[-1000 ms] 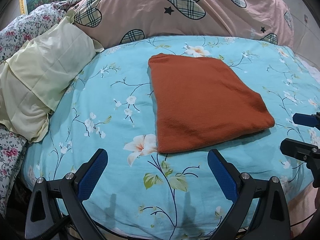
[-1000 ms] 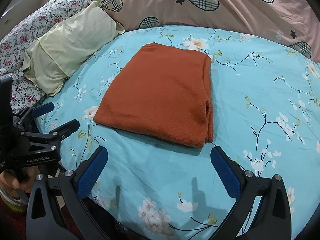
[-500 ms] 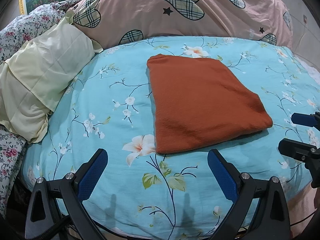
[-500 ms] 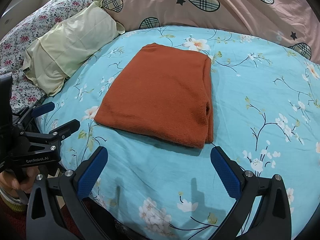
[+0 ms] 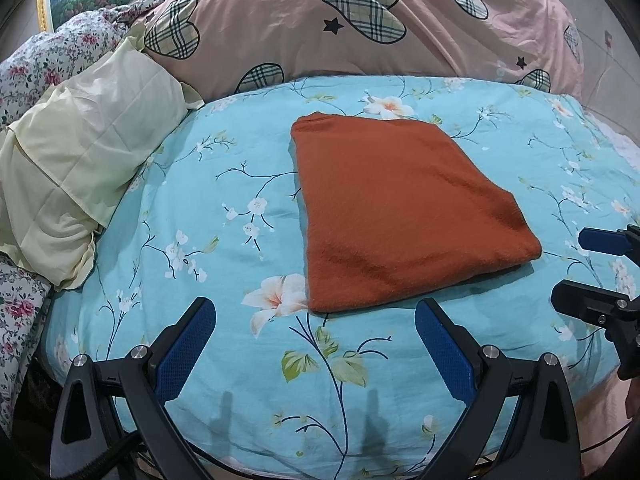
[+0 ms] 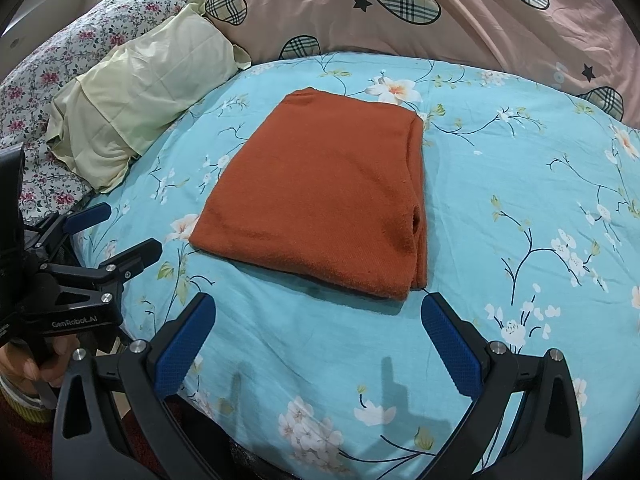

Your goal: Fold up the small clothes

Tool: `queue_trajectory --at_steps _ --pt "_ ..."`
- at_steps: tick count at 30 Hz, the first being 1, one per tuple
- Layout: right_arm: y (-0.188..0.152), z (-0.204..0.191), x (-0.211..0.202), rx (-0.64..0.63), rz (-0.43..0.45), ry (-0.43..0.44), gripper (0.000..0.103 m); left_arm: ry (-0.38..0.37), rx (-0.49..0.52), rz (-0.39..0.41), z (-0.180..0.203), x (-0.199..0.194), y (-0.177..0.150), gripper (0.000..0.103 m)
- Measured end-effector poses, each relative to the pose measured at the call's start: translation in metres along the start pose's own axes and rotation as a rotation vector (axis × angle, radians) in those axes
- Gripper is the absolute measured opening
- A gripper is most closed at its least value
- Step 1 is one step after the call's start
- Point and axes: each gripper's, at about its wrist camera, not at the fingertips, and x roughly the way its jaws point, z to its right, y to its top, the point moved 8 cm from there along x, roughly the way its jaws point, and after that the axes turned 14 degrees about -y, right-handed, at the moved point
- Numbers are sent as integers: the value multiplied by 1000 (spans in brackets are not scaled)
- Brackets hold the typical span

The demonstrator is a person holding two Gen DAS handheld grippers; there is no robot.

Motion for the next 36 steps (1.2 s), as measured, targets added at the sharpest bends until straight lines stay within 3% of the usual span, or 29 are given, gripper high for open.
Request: queue_trajectory --at_steps 36 --pt "34 16 15 3 1 -2 102 -9 16 30 -4 9 31 100"
